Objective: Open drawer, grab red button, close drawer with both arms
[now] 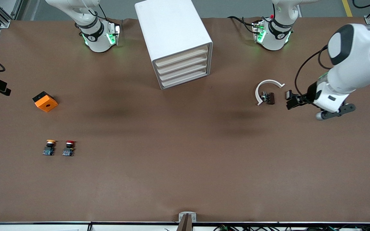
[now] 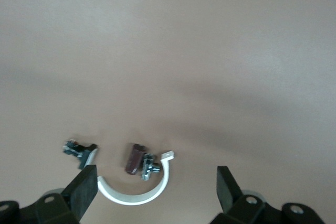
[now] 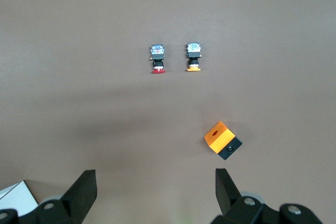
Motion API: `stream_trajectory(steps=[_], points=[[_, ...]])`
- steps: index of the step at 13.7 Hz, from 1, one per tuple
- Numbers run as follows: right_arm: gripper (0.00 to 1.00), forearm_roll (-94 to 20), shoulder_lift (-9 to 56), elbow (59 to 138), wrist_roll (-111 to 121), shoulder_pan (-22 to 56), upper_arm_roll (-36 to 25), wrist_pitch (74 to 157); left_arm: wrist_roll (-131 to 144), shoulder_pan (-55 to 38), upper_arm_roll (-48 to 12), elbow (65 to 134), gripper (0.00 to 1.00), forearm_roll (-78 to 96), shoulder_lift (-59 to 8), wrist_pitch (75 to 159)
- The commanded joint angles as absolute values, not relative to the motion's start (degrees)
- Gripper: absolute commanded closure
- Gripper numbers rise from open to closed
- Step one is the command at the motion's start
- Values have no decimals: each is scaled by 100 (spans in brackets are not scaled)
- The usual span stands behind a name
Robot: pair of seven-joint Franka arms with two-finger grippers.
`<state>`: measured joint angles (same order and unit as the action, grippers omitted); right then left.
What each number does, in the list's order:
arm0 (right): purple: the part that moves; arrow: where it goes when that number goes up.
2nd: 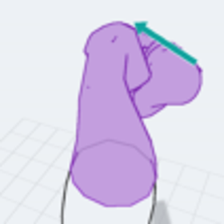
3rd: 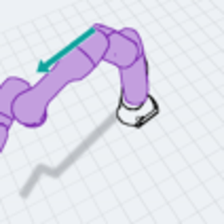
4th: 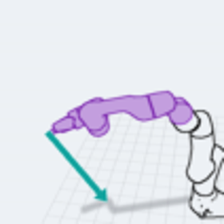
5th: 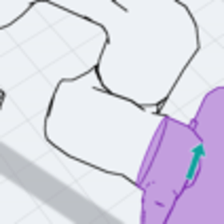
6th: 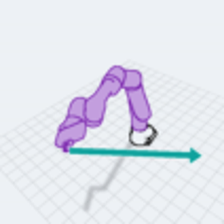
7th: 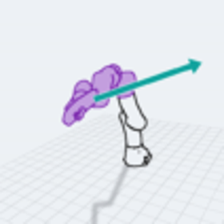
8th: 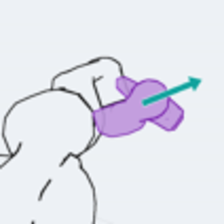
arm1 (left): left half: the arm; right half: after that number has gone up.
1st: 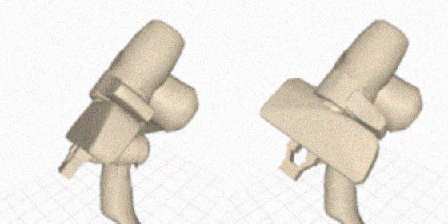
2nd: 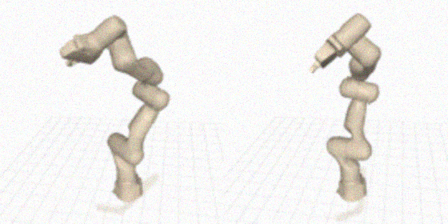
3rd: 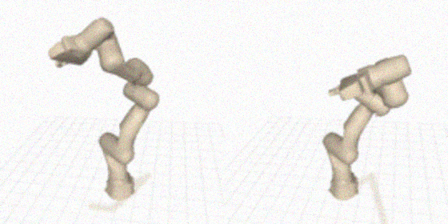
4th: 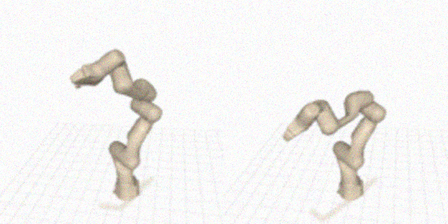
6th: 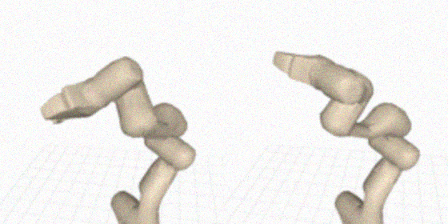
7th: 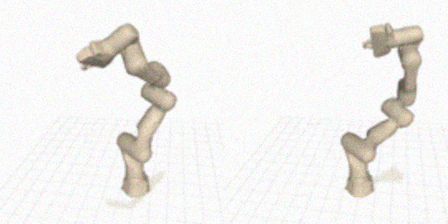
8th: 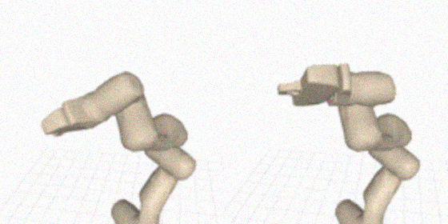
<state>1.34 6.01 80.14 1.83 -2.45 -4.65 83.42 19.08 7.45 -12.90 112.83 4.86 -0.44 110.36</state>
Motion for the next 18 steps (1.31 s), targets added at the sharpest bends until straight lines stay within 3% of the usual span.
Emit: stream_trajectory(steps=[1, 10, 11, 14, 18], points=[[0, 141, 212, 8234, 105, -378, -396, 8253, 1190, 1203, -1371, 11329, 0, 475, 447, 10566], [0, 141, -219, 8402, 202, -237, -343, 7691, 984, 1486, -1301, 10794, 0, 448, 624, 10362], [0, 141, -359, 8568, 202, -237, -351, 7725, 976, 1294, -1144, 10671, 0, 431, 589, 10301], [0, 141, -667, 9008, 289, -229, -352, 7918, 984, 143, 59, 10477, 0, 404, 589, 10073], [0, 141, -782, 9079, 510, -229, -360, 7945, 1011, -385, 464, 10152, 0, 387, 589, 9844]])
